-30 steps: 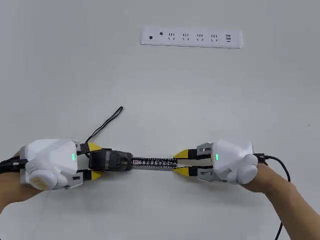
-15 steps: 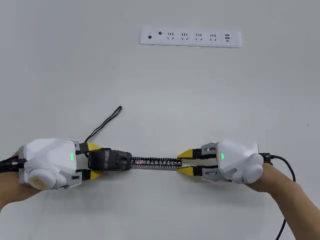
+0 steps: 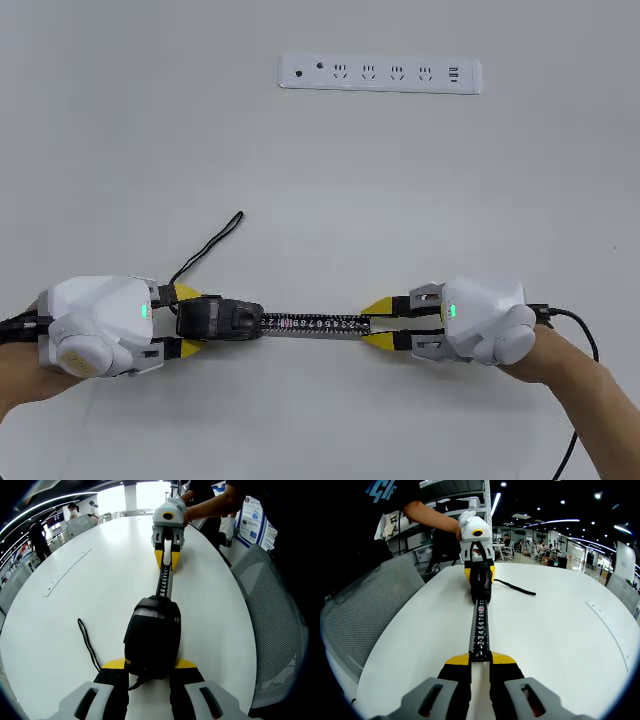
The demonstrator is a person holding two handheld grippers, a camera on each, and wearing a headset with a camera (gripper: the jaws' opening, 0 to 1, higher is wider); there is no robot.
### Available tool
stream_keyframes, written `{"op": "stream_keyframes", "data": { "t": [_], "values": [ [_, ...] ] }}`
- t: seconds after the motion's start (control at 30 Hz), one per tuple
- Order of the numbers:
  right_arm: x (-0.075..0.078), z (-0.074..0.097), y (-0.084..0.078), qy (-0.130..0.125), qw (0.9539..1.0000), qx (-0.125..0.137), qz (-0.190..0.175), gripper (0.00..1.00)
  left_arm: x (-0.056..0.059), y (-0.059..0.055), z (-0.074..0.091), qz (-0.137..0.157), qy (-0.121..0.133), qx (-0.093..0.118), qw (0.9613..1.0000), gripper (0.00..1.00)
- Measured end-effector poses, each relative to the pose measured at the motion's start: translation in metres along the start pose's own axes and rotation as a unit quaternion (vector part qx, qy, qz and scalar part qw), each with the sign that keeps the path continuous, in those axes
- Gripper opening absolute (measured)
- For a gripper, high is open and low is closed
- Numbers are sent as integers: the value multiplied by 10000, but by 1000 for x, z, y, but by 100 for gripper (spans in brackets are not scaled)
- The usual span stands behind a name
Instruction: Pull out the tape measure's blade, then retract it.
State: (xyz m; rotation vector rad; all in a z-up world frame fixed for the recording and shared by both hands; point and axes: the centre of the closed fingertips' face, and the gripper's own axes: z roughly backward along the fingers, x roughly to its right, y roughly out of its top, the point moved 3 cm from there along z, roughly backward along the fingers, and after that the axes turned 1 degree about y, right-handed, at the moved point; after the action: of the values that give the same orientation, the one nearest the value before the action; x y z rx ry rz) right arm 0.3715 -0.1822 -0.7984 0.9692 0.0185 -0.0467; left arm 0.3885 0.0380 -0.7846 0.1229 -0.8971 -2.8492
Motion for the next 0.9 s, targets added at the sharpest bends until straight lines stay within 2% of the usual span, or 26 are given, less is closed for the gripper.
{"op": "stream_keyframes", "data": {
  "t": [0.9],
  "values": [
    [-2, 21, -14, -57, 9999, -107, -57, 11, 1, 3, 1, 11, -2, -19, 10000, 28]
  ]
}}
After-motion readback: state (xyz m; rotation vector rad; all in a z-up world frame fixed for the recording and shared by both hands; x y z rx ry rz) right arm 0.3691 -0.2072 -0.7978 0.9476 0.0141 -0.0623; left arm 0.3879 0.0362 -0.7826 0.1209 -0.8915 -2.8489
